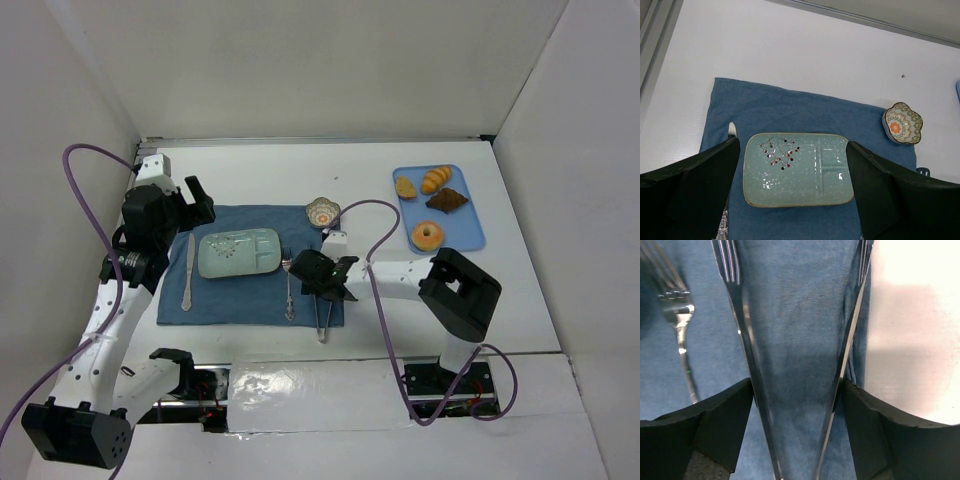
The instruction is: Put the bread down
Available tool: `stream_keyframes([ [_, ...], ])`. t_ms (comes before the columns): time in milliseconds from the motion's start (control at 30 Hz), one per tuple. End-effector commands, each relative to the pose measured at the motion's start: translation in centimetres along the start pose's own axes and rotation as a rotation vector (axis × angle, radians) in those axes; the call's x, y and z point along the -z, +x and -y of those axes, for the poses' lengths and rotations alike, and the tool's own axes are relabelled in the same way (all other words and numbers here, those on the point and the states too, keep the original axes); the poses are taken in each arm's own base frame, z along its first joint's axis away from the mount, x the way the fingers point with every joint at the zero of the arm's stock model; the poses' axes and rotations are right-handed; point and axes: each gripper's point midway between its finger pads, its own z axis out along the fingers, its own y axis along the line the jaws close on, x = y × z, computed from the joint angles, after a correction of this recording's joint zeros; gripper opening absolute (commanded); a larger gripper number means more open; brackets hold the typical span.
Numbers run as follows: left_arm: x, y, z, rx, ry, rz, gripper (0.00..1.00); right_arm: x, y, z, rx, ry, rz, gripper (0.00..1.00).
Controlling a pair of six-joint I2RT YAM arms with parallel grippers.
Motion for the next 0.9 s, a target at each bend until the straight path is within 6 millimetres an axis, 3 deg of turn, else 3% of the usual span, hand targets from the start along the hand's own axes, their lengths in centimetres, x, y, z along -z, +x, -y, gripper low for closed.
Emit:
stream_keyframes([
  [0,0.2,-1.9,0.6,0.003,0.021,0.053,1.00,-1.1,0.0,0.1,-0.004,0.025,0.020,0.76],
  [167,0.2,-1.9,0.6,0.003,0.021,0.053,1.00,-1.3,0.3,0.4,0.005,0.038,0.012,0.71],
  [333,0.2,-1.9,0.5,-0.006,0.021,0.053,1.00,-1.4,1.2,1.2,0.011,0.054,-0.011,0.74],
  [667,0.2,-1.9,0.5,-0.006,0.021,0.053,1.00,1.3,-0.3,-0.2,0.005,0.021,0.032,0.80],
  [867,0.3,-2.3,0.6,-0.005,0.023,0.062,1.00,1.8,0.4,0.0,0.000,0.024,0.022,0.78],
])
